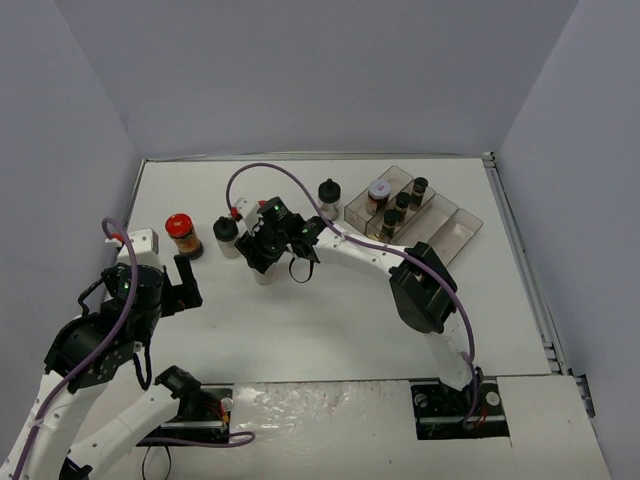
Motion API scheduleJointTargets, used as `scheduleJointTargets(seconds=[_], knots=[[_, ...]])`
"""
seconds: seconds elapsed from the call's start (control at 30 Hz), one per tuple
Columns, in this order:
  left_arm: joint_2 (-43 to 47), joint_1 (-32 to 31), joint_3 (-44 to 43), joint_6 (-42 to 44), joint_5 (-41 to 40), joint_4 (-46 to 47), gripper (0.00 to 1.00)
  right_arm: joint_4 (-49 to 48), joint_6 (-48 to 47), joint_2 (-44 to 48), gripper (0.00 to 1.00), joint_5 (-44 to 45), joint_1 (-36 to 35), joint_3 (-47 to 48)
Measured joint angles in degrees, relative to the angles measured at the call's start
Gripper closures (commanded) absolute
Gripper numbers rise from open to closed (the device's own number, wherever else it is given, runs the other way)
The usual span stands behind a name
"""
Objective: Organize the condiment bottles
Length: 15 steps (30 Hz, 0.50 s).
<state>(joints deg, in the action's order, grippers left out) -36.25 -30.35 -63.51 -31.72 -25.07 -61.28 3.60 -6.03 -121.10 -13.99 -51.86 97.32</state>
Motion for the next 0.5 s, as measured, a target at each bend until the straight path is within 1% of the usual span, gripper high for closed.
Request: scheduleJointTargets(seconds=[0.07,0.23,0.3,0.5], knots=[[0.0,0.0,0.0,0.0,0.0,0.0,0.03,0.0,0.0,0.0,0.59,0.2,0.0,0.0],[-0.1,0.0,0.0,0.0,0.4,0.0,0.03,-0.7,0.3,0.1,0.84,0.9,0.0,-0.4],[-0.4,0.0,0.0,0.1,0.7,0.1,0.03,-1.6,0.5,0.6,1.00,1.4,0.0,-1.4],[-2.2,0.0,0.0,0.7,1.3,0.8,0.03,-1.3,2.0,6.3,1.00,4.8,0.1,-8.5]])
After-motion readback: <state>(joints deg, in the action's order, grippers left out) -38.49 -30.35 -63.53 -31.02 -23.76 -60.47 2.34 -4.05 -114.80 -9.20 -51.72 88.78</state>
